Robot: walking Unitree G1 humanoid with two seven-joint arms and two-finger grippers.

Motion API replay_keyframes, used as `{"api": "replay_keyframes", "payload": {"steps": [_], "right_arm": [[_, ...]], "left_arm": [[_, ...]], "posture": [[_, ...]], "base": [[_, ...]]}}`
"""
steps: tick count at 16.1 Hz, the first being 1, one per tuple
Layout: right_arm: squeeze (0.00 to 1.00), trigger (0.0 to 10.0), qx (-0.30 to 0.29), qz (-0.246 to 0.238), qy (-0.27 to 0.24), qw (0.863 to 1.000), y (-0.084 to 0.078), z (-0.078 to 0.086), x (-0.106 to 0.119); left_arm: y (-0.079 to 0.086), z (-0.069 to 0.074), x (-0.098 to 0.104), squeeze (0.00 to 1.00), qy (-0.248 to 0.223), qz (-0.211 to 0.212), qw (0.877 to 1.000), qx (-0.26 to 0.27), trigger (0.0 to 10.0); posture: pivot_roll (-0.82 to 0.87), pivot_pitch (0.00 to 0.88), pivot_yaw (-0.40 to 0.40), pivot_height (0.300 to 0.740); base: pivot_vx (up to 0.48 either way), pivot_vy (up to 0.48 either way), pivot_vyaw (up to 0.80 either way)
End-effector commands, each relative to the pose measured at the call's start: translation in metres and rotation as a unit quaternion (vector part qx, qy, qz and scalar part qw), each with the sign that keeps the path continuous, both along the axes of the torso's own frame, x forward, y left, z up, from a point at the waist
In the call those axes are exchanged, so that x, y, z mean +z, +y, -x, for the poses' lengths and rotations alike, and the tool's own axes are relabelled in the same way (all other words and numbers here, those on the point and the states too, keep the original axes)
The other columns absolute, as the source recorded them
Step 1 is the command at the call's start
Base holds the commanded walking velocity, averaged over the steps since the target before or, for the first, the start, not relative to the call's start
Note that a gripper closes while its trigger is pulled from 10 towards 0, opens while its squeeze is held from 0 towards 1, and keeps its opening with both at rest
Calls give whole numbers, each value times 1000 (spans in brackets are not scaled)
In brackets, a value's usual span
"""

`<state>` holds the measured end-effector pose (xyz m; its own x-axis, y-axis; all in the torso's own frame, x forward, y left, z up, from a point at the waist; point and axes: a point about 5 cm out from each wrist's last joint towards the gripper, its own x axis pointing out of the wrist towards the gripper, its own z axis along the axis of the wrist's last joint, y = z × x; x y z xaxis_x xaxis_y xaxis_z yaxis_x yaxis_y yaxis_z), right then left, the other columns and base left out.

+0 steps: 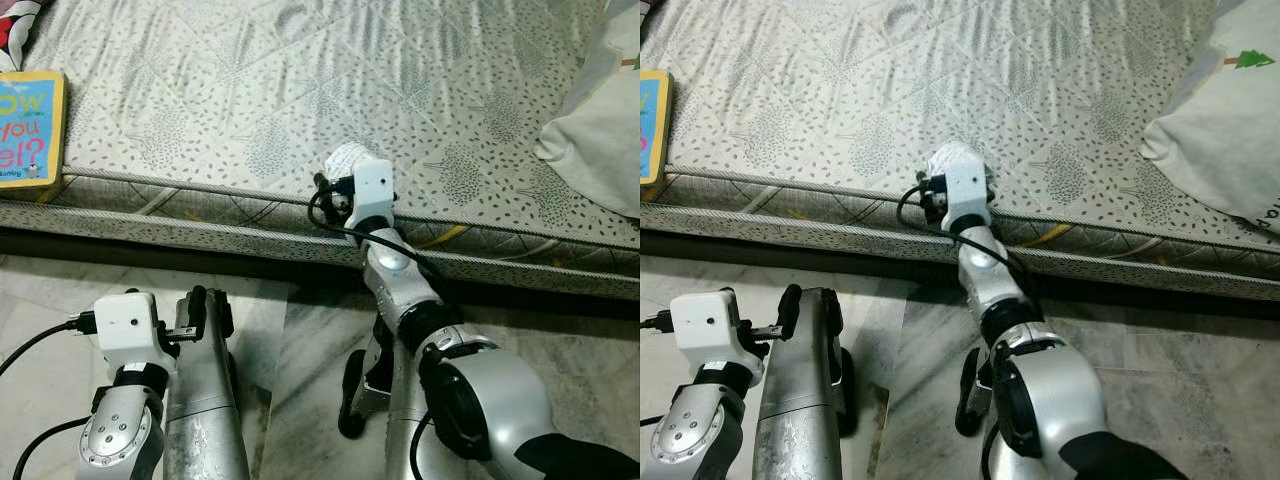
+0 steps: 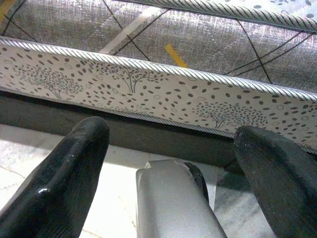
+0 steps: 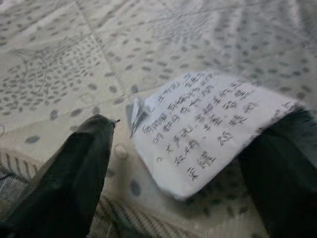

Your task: Clean up the room

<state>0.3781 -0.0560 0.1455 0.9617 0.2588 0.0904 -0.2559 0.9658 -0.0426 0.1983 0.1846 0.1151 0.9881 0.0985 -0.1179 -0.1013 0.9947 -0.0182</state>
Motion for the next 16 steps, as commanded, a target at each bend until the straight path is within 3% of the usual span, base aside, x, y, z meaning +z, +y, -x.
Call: {"api": "replay_keyframes", "payload": {"steps": [1, 16], "right_arm": [[0, 0, 1, -3, 16, 1000, 1, 5, -11], [0, 0, 1, -20, 21, 1000, -6, 2, -10]], "left_arm": [[2, 5, -4, 0, 15, -2, 1000, 4, 10000], [-6, -10, -5, 0, 5, 8, 1000, -12, 10000]], "posture": [[325, 419, -72, 524], [290, 374, -74, 524]], "base": [[0, 0, 0], [0, 0, 0]]}}
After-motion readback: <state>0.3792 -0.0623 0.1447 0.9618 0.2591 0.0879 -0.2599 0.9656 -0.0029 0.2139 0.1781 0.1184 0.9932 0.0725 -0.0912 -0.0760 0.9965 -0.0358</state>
